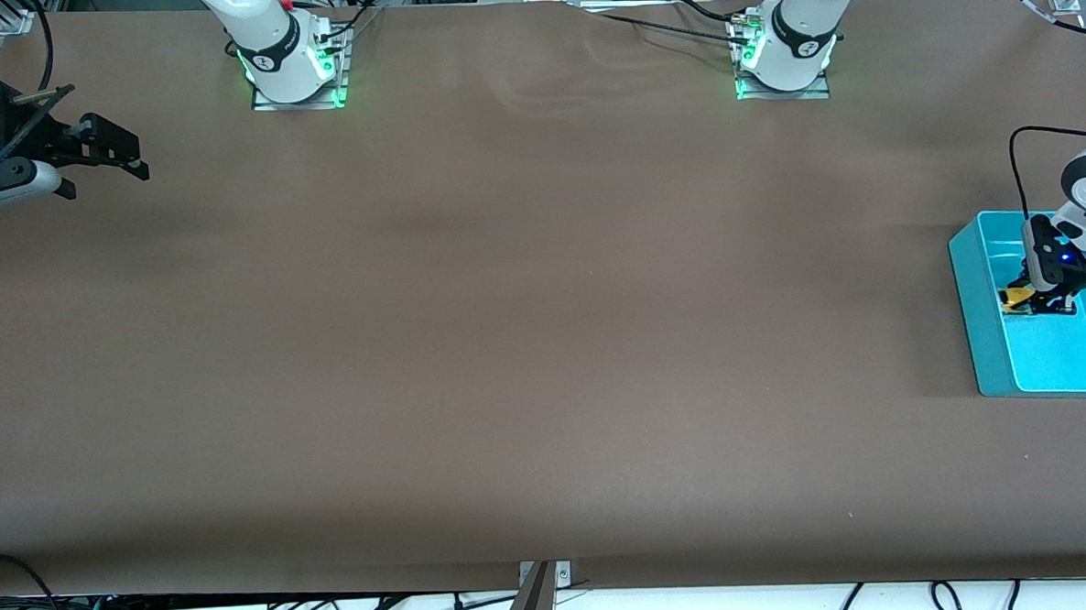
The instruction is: Wind and store yellow beetle car
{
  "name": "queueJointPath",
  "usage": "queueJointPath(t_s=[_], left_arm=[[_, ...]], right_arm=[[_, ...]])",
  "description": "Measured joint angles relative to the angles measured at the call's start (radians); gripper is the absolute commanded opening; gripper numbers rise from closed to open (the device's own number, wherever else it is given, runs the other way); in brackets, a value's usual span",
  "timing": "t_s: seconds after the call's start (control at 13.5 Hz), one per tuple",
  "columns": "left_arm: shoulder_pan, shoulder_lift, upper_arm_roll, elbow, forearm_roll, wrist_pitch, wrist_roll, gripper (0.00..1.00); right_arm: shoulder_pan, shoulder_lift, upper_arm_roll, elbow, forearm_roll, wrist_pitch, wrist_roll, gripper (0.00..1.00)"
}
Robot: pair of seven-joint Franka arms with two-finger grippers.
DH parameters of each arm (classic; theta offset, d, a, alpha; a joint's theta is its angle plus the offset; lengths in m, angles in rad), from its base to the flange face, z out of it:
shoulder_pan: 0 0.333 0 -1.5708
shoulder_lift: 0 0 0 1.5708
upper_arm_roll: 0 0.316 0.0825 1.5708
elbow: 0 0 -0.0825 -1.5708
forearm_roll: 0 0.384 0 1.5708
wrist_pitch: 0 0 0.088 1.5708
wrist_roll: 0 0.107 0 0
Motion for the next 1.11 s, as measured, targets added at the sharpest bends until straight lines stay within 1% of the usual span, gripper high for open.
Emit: queueJointPath(t_s=[0.07,0.15,0.22,0.45,0.59,0.82,1.11], left_arm=[[0.0,-0.004,-0.004,0.017,0.0,-0.011,0.0,0.66],[-0.001,-0.014,-0.008,0.037,0.0,-0.043,0.0,0.79],[-0.002,-0.026,-0.009,0.056,0.0,-0.08,0.0,1.0],[-0.008,-0.069,-0.011,0.09,-0.001,-0.159,-0.038,1.0],[-0.025,-0.105,-0.015,0.097,-0.001,-0.22,-0.154,1.0],[-0.105,-0.185,-0.02,0.103,-0.001,-0.335,-0.45,1.0],[-0.256,-0.285,-0.023,0.105,-0.001,-0.456,-0.964,1.0]], right_arm=[[0.0,0.0,0.0,0.0,0.0,0.0,0.0,1.0],[0.0,0.0,0.0,0.0,0.0,0.0,0.0,1.0],[0.0,0.0,0.0,0.0,0.0,0.0,0.0,1.0],[0.0,0.0,0.0,0.0,0.0,0.0,0.0,1.0],[0.0,0.0,0.0,0.0,0.0,0.0,0.0,1.0],[0.0,0.0,0.0,0.0,0.0,0.0,0.0,1.0],[0.0,0.0,0.004,0.0,-0.015,0.0,0.013,1.0]])
